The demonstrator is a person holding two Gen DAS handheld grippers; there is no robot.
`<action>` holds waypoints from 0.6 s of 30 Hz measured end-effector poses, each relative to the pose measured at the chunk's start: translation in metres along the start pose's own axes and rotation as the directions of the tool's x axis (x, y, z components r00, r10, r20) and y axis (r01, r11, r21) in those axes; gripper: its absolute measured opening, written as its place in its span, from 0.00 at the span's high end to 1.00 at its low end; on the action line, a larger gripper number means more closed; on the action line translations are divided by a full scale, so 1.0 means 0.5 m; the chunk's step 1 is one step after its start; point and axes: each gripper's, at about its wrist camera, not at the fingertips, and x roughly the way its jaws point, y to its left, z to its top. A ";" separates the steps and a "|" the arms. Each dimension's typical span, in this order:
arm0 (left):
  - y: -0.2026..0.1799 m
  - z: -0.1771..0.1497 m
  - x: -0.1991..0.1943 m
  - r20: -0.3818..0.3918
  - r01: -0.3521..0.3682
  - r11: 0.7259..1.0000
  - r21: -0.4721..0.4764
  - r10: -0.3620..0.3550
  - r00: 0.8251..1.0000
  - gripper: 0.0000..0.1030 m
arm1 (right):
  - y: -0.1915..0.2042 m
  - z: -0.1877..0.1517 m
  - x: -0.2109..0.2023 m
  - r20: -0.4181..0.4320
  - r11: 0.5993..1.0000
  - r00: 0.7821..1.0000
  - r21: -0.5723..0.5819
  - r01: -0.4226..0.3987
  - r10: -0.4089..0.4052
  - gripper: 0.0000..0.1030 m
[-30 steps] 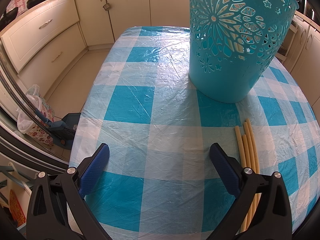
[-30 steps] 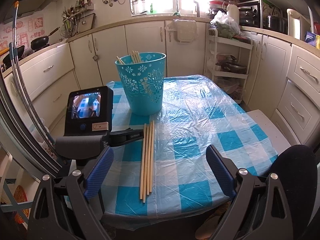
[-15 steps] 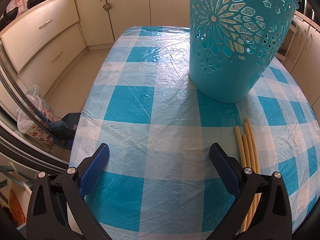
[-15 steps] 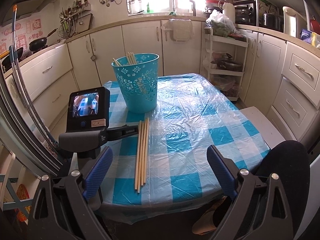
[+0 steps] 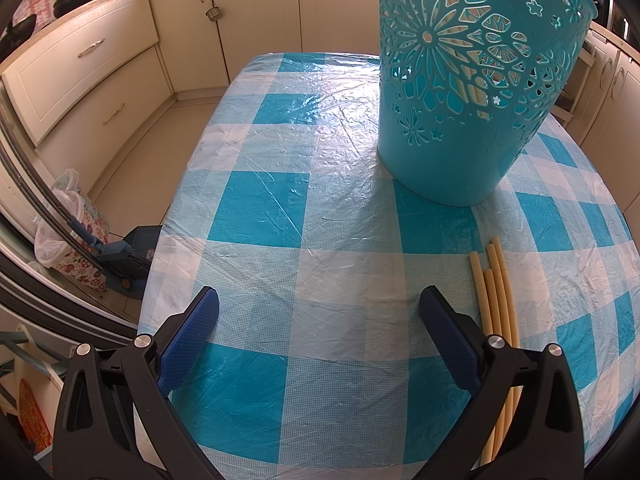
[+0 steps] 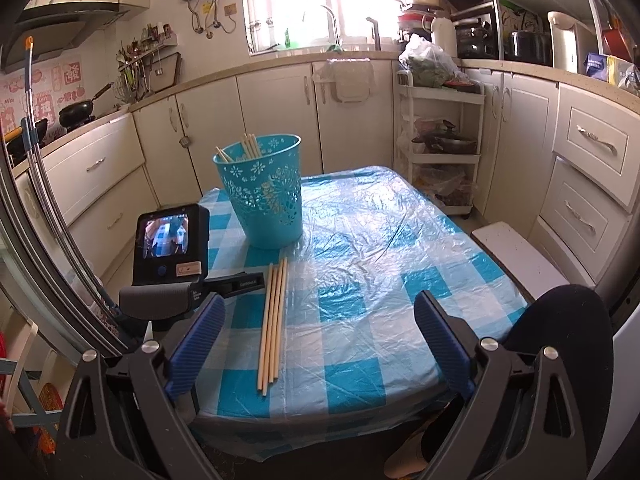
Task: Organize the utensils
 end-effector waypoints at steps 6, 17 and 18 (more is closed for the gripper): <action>0.000 0.000 0.001 0.000 0.000 1.000 0.001 0.000 1.000 0.07 | -0.047 -0.005 0.065 -0.036 0.998 0.998 0.044 0.049 -0.048 0.10; -0.001 0.000 0.001 0.000 -0.001 1.000 0.000 0.001 1.000 0.07 | -0.089 -0.031 0.187 -0.167 0.992 0.984 0.099 0.073 -0.055 0.10; -0.001 0.001 0.001 0.000 -0.001 1.000 0.000 0.001 1.000 0.07 | -0.089 -0.032 0.194 -0.173 0.993 0.984 0.102 0.067 -0.049 0.10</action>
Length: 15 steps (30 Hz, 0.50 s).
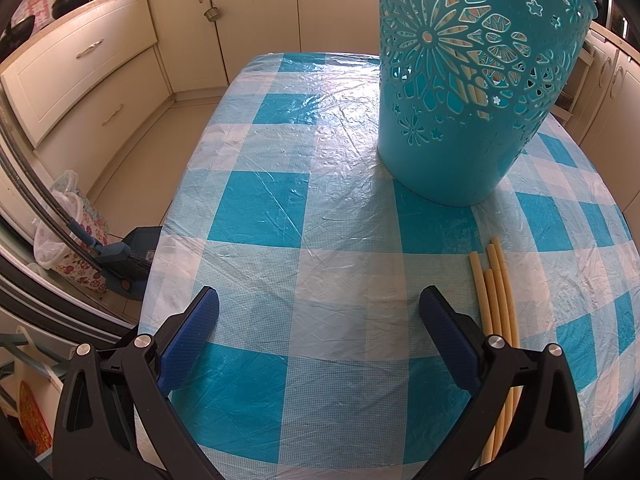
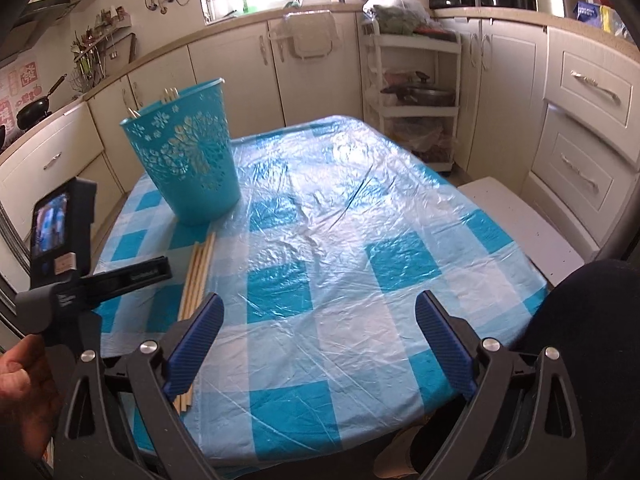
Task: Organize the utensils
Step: 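Bring both open tools toward the loose wooden chopsticks beside the basket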
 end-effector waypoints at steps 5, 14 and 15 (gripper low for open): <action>0.000 0.000 0.000 0.000 0.000 1.000 0.000 0.000 1.000 0.07 | 0.016 0.001 0.040 -0.028 0.999 0.999 -0.010 -0.041 0.041 0.10; 0.000 0.000 0.001 0.000 0.001 1.000 0.000 -0.001 1.000 0.07 | 0.033 0.006 0.084 -0.066 0.995 0.994 -0.024 -0.093 0.092 0.11; 0.000 0.000 0.000 0.000 0.001 1.000 -0.001 -0.001 1.000 0.07 | 0.036 0.006 0.086 -0.071 0.995 0.993 -0.026 -0.097 0.095 0.11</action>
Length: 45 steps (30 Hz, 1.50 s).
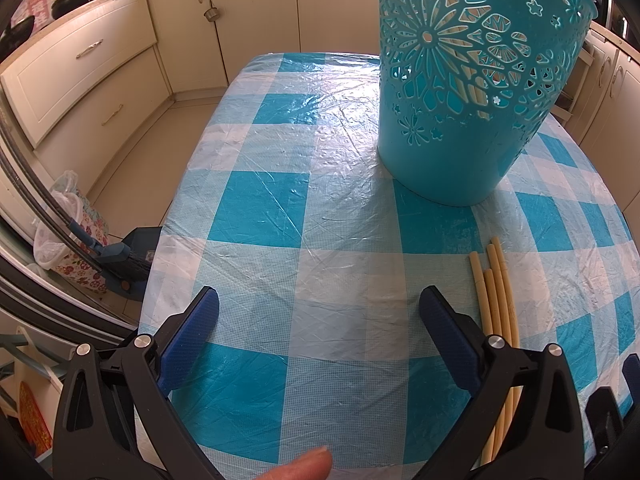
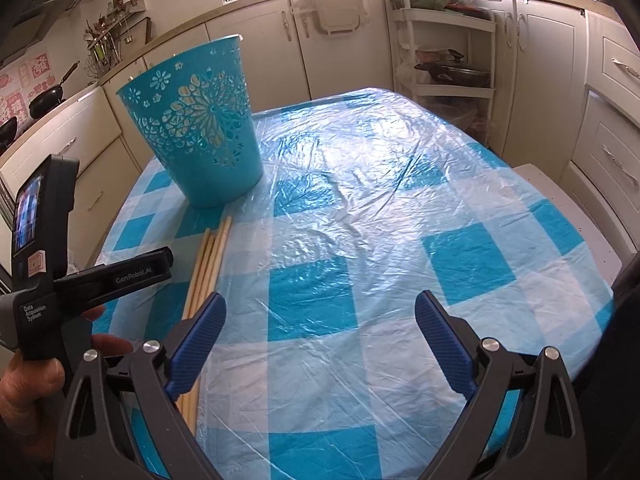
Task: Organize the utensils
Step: 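Bring both open tools toward the loose wooden chopsticks beside the basket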
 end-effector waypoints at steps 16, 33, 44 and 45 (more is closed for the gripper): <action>0.033 -0.011 -0.058 -0.006 -0.024 0.999 0.033 0.024 1.000 0.07 | 0.055 0.003 0.005 -0.008 0.995 1.000 -0.103 0.004 -0.005 0.11; 0.049 -0.044 -0.192 0.079 -0.008 0.999 0.048 0.004 0.997 0.07 | 0.064 0.006 -0.093 0.090 0.993 0.996 -0.121 0.004 0.007 0.11; 0.059 -0.066 -0.361 0.196 -0.019 0.998 0.058 0.007 0.981 0.07 | 0.067 0.028 -0.258 0.229 0.994 0.972 -0.107 -0.021 0.045 0.11; 0.061 -0.068 -0.385 0.210 -0.016 0.998 0.056 0.004 0.978 0.07 | 0.070 0.031 -0.279 0.245 0.994 0.968 -0.111 -0.022 0.049 0.11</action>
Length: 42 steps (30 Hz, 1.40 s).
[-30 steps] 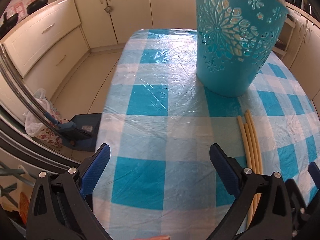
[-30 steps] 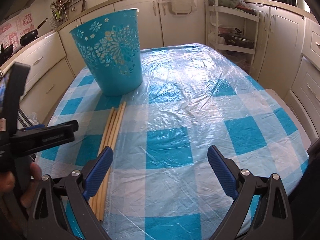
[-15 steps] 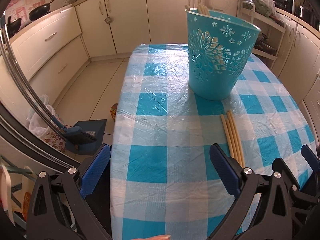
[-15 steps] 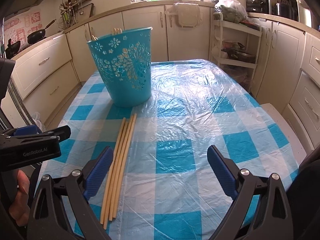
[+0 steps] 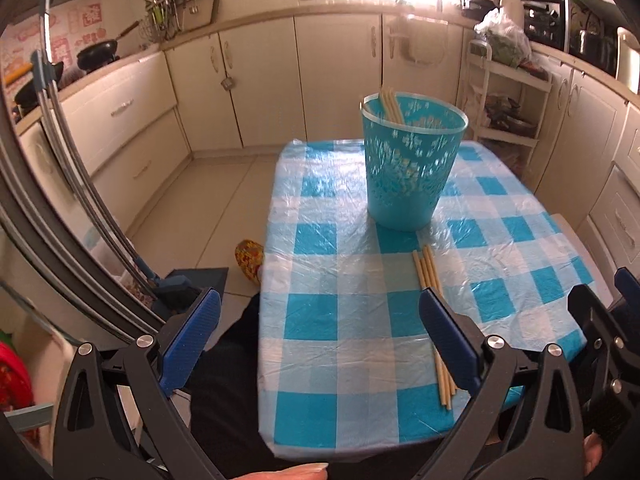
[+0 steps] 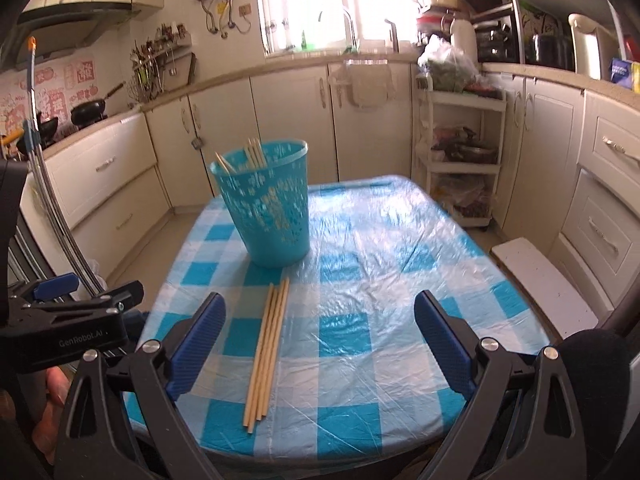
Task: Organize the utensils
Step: 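Bring both open tools toward the loose wooden chopsticks beside the basket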
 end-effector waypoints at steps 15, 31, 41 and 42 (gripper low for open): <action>0.055 -0.032 -0.305 0.132 0.002 0.998 -0.057 0.006 0.991 0.07 | 0.028 0.041 -0.241 0.130 0.998 0.990 0.004 -0.057 0.056 0.09; 0.055 -0.050 -0.394 0.219 0.030 0.997 -0.068 -0.014 0.976 0.07 | 0.055 0.014 -0.315 0.185 0.998 0.981 -0.051 -0.048 0.056 0.07; 0.048 -0.050 -0.421 0.263 0.046 0.997 -0.056 -0.029 0.964 0.07 | 0.066 0.013 -0.334 0.229 0.995 0.971 -0.083 -0.045 0.063 0.07; 0.049 -0.050 -0.422 0.265 0.048 0.997 -0.057 -0.031 0.964 0.07 | 0.066 0.012 -0.334 0.228 0.995 0.972 -0.084 -0.046 0.064 0.07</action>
